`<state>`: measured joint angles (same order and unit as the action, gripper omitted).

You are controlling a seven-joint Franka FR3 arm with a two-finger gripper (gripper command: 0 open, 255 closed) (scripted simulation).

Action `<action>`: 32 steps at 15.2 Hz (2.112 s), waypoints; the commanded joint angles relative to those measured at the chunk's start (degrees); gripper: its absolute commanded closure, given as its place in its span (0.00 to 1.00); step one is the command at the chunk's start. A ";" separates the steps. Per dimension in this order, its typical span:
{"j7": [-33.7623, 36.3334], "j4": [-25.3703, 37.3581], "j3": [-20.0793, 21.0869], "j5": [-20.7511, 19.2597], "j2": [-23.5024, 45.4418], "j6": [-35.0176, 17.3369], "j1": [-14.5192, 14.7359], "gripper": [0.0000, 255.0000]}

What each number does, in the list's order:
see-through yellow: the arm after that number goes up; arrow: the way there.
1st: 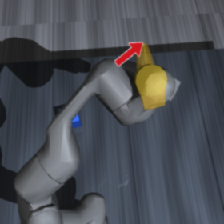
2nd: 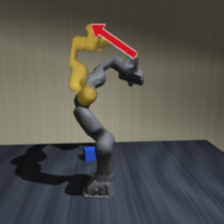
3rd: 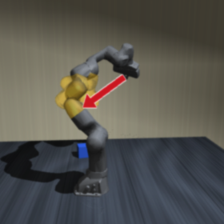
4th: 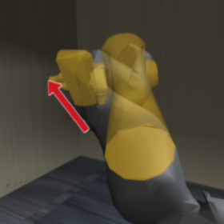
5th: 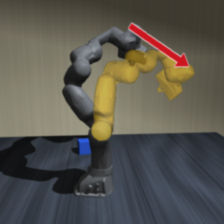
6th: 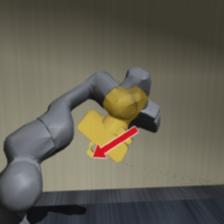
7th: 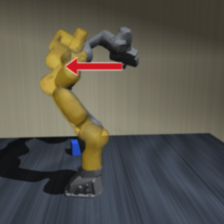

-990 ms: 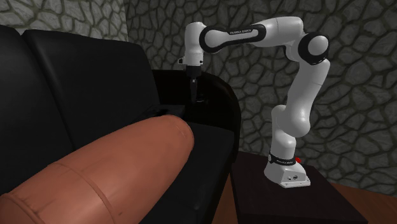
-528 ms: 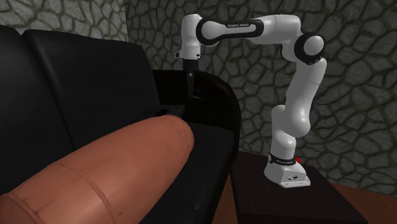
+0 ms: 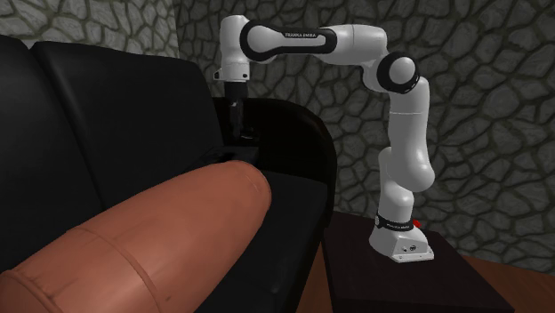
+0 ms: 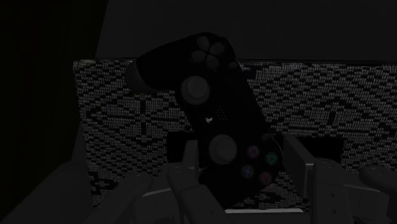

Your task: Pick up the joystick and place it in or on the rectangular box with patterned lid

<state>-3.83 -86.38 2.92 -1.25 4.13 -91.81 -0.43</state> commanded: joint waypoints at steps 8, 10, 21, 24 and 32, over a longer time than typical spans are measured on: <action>1.97 10.39 0.77 -0.74 10.45 -0.03 1.29 1.00; 1.99 8.19 0.76 -0.71 10.00 -1.78 1.25 1.00; 2.07 1.27 0.74 -0.66 9.03 -7.74 1.15 1.00; 2.07 1.27 0.74 -0.66 9.03 -7.74 1.15 1.00; 2.06 3.44 0.75 -0.67 9.21 -5.74 1.19 0.00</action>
<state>-1.71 -84.29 3.68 -1.91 13.11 -98.67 0.76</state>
